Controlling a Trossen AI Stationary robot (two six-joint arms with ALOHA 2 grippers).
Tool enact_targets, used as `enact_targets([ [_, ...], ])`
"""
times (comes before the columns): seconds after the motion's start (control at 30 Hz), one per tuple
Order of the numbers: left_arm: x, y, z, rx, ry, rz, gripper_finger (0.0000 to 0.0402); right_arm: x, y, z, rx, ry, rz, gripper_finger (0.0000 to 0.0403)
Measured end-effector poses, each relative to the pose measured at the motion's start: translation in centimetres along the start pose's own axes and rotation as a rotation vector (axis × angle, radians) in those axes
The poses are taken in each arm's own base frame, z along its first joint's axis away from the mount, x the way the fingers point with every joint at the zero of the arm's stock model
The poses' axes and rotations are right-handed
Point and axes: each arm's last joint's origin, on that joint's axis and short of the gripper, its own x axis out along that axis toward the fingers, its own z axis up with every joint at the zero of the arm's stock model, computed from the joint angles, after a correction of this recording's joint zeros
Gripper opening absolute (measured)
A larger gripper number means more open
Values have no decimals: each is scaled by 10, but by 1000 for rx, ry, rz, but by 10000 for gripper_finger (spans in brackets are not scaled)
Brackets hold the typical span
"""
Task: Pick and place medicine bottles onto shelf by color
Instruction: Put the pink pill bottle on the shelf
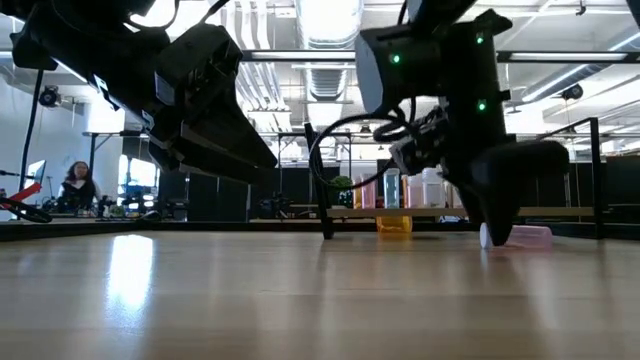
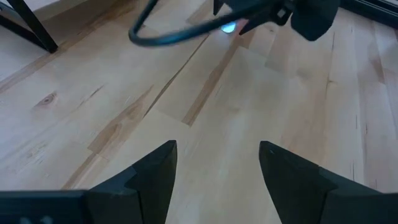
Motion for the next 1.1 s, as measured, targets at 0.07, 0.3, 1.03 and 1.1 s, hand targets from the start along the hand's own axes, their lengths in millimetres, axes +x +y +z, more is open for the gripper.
enact_targets([
  [0.07,0,0,0,0,0,0,212,3,-1,1,-2,9,-1,206],
  [0.3,0,0,0,0,-1,0,212,4,-9,6,13,-19,6,153],
  [1.03,0,0,0,-3,3,-6,212,-13,-19,-112,124,-264,155,27],
  [1.1,0,0,0,-3,4,-6,212,-5,-18,-125,128,-315,182,49],
])
